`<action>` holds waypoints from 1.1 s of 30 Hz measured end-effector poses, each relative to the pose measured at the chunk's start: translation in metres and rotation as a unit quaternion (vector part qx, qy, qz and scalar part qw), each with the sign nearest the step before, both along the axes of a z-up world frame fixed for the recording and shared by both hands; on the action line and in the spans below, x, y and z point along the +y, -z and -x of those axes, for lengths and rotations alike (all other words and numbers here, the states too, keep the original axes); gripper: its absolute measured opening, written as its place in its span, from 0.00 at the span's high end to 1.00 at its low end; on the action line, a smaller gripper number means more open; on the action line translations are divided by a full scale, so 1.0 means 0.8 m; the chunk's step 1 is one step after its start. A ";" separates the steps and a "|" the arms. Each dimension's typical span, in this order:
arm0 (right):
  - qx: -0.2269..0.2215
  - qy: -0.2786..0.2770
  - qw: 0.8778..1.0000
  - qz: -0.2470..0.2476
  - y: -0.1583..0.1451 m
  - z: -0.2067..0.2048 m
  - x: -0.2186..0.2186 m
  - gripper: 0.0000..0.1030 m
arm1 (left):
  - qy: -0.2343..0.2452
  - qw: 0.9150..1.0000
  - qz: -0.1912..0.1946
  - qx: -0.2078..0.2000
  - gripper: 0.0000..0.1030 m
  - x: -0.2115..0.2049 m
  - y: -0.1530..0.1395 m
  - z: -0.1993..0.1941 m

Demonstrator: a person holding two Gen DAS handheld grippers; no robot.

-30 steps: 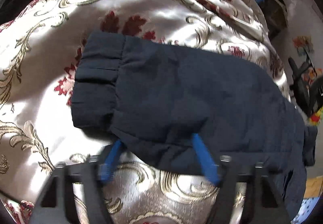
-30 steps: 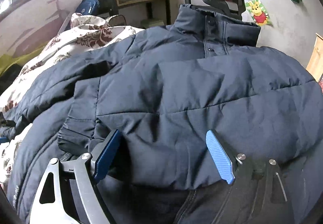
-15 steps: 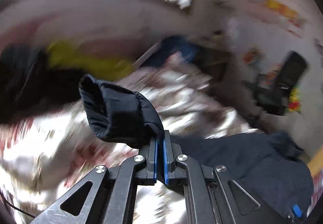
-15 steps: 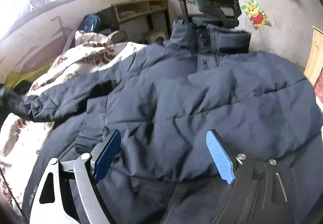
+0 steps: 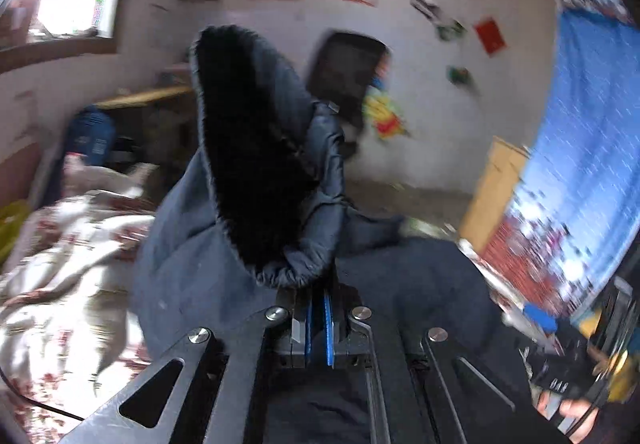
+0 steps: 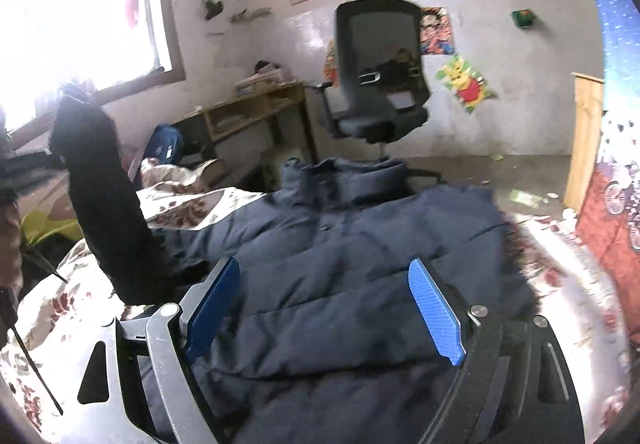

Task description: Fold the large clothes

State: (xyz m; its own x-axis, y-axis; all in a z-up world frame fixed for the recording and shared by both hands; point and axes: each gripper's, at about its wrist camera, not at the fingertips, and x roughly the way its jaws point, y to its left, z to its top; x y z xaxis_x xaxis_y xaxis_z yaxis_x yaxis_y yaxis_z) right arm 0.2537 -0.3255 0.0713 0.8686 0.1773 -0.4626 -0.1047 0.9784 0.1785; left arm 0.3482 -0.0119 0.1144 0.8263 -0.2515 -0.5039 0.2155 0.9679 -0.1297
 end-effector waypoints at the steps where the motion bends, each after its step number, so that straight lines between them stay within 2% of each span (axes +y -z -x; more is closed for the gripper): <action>1: 0.000 0.007 1.000 0.003 -0.002 0.001 -0.009 0.20 | 0.017 1.000 -0.003 0.008 0.96 -0.016 0.011 -0.003; 5: 0.009 0.037 0.999 0.008 -0.003 0.001 -0.053 0.19 | 0.076 0.996 -0.011 0.046 0.96 -0.073 0.054 -0.013; 9: 0.030 0.056 0.998 -0.013 0.012 -0.004 -0.091 0.19 | 0.138 0.986 -0.031 0.088 0.96 -0.125 0.106 -0.013; 11: 0.042 0.059 0.997 -0.029 0.024 -0.010 -0.102 0.19 | 0.156 0.982 -0.045 0.098 0.96 -0.139 0.124 -0.007; 13: 0.058 0.059 0.995 -0.061 0.037 -0.020 -0.116 0.19 | 0.185 0.974 -0.073 0.109 0.94 -0.154 0.142 0.003; 17: 0.076 0.050 0.990 -0.108 0.059 -0.031 -0.128 0.19 | 0.204 0.967 -0.118 0.099 0.92 -0.167 0.156 0.019; 18: 0.079 0.044 0.988 -0.124 0.062 -0.036 -0.132 0.19 | 0.205 0.966 -0.120 0.100 0.88 -0.171 0.157 0.020; 20: 0.083 0.032 0.984 -0.155 0.075 -0.038 -0.127 0.19 | 0.207 0.966 -0.115 0.106 0.72 -0.166 0.153 0.023; 22: 0.089 0.023 0.978 -0.188 0.087 -0.040 -0.127 0.19 | 0.199 0.968 -0.118 0.100 0.37 -0.164 0.153 0.029; 23: 0.093 0.019 0.974 -0.204 0.094 -0.037 -0.124 0.19 | 0.193 0.970 -0.120 0.088 0.31 -0.161 0.150 0.033; 28: 0.127 0.013 0.958 -0.256 0.128 -0.047 -0.115 0.19 | 0.168 0.975 -0.130 0.069 0.23 -0.156 0.141 0.037; 30: 0.144 0.017 0.957 -0.252 0.140 -0.051 -0.109 0.19 | 0.147 0.978 -0.137 0.061 0.18 -0.150 0.138 0.036; 33: 0.167 0.014 0.955 -0.244 0.154 -0.052 -0.094 0.19 | 0.113 0.981 -0.149 0.055 0.16 -0.142 0.133 0.035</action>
State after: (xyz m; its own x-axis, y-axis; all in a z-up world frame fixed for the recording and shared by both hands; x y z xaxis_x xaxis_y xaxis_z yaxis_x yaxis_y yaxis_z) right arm 0.2951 -0.4006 -0.0522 0.6944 0.4221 -0.5829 0.0629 0.7712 0.6334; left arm 0.3202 -0.1253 0.0080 0.7026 -0.2505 -0.6661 0.4299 0.8953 0.1167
